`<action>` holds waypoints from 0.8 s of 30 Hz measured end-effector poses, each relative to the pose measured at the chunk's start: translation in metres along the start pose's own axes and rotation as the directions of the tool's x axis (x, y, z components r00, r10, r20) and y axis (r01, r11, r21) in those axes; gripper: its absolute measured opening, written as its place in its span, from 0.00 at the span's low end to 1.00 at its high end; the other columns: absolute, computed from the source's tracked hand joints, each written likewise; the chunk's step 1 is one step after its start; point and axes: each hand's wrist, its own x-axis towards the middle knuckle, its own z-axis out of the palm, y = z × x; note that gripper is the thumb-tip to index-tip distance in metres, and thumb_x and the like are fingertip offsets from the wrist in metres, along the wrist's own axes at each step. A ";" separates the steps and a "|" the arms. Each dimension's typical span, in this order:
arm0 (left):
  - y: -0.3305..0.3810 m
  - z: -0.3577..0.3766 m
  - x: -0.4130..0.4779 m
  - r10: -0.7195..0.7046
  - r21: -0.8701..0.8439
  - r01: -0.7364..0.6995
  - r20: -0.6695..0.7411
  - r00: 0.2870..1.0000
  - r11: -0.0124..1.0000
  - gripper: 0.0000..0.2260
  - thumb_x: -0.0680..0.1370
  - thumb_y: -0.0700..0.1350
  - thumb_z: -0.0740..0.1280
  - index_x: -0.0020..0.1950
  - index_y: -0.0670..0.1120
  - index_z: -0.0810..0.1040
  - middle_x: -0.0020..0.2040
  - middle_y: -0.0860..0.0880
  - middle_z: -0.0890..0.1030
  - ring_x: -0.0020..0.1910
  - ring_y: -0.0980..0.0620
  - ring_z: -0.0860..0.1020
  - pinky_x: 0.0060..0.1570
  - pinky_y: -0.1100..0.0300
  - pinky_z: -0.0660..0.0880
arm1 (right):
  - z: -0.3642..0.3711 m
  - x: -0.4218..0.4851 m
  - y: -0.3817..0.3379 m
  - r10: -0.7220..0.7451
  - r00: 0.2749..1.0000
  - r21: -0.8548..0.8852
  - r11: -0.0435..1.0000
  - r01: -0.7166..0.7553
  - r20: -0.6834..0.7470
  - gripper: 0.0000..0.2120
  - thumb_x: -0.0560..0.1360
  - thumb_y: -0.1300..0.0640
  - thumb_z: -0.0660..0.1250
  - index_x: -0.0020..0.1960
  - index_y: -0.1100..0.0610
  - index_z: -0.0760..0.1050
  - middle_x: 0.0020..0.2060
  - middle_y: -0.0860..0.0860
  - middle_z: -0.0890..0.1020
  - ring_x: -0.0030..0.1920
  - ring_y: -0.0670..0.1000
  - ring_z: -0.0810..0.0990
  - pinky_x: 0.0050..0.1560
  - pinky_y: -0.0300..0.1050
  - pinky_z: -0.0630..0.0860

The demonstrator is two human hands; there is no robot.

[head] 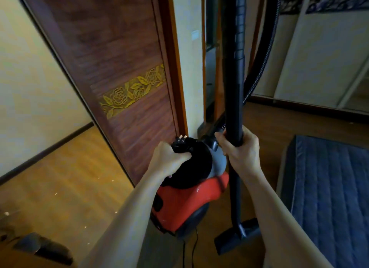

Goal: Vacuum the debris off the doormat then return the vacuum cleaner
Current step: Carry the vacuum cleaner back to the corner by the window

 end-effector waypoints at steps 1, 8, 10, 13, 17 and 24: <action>0.008 0.009 0.009 0.010 0.006 -0.010 0.009 1.000 1.000 0.18 0.65 0.49 0.72 0.21 0.45 0.68 0.20 0.46 0.70 0.16 0.48 0.68 0.23 0.59 0.64 | -0.011 0.007 0.003 0.004 1.000 -0.009 1.000 -0.004 -0.025 0.13 0.75 0.66 0.75 0.39 0.54 0.76 0.28 0.52 0.78 0.27 0.45 0.76 0.32 0.34 0.74; 0.047 0.063 0.078 0.082 -0.070 -0.078 0.056 0.995 0.994 0.16 0.65 0.42 0.72 0.20 0.46 0.70 0.19 0.48 0.69 0.16 0.49 0.68 0.21 0.62 0.62 | -0.067 0.053 0.036 0.048 0.985 -0.153 0.985 -0.074 -0.167 0.13 0.75 0.62 0.76 0.38 0.63 0.73 0.31 0.66 0.76 0.31 0.64 0.75 0.33 0.56 0.74; 0.052 0.077 0.101 0.103 -0.076 -0.098 0.069 0.992 0.992 0.19 0.69 0.39 0.73 0.21 0.46 0.69 0.18 0.49 0.69 0.15 0.50 0.67 0.21 0.63 0.61 | -0.077 0.066 0.049 0.054 0.981 -0.168 0.982 -0.086 -0.187 0.14 0.75 0.60 0.75 0.40 0.67 0.73 0.31 0.68 0.75 0.32 0.67 0.74 0.34 0.59 0.74; 0.058 0.099 0.141 0.150 -0.061 -0.144 0.105 0.983 0.988 0.17 0.69 0.39 0.73 0.23 0.46 0.71 0.18 0.53 0.70 0.16 0.53 0.70 0.20 0.64 0.62 | -0.089 0.091 0.069 0.061 0.968 -0.213 0.970 -0.115 -0.243 0.13 0.75 0.60 0.76 0.41 0.66 0.75 0.32 0.69 0.75 0.34 0.68 0.74 0.36 0.60 0.75; 0.066 0.131 0.202 0.187 -0.065 -0.179 0.151 0.971 0.982 0.14 0.69 0.41 0.75 0.26 0.47 0.74 0.19 0.54 0.73 0.18 0.54 0.72 0.20 0.64 0.63 | -0.099 0.133 0.097 0.091 0.950 -0.248 0.954 -0.169 -0.297 0.12 0.74 0.61 0.76 0.42 0.67 0.75 0.33 0.68 0.77 0.34 0.67 0.75 0.36 0.55 0.75; 0.097 0.186 0.349 0.207 -0.142 -0.173 0.284 0.936 0.975 0.14 0.69 0.39 0.74 0.26 0.46 0.75 0.20 0.53 0.74 0.18 0.54 0.71 0.20 0.64 0.63 | -0.106 0.250 0.159 0.090 0.912 -0.304 0.926 -0.225 -0.401 0.13 0.74 0.62 0.76 0.43 0.70 0.75 0.33 0.69 0.77 0.33 0.67 0.74 0.34 0.55 0.74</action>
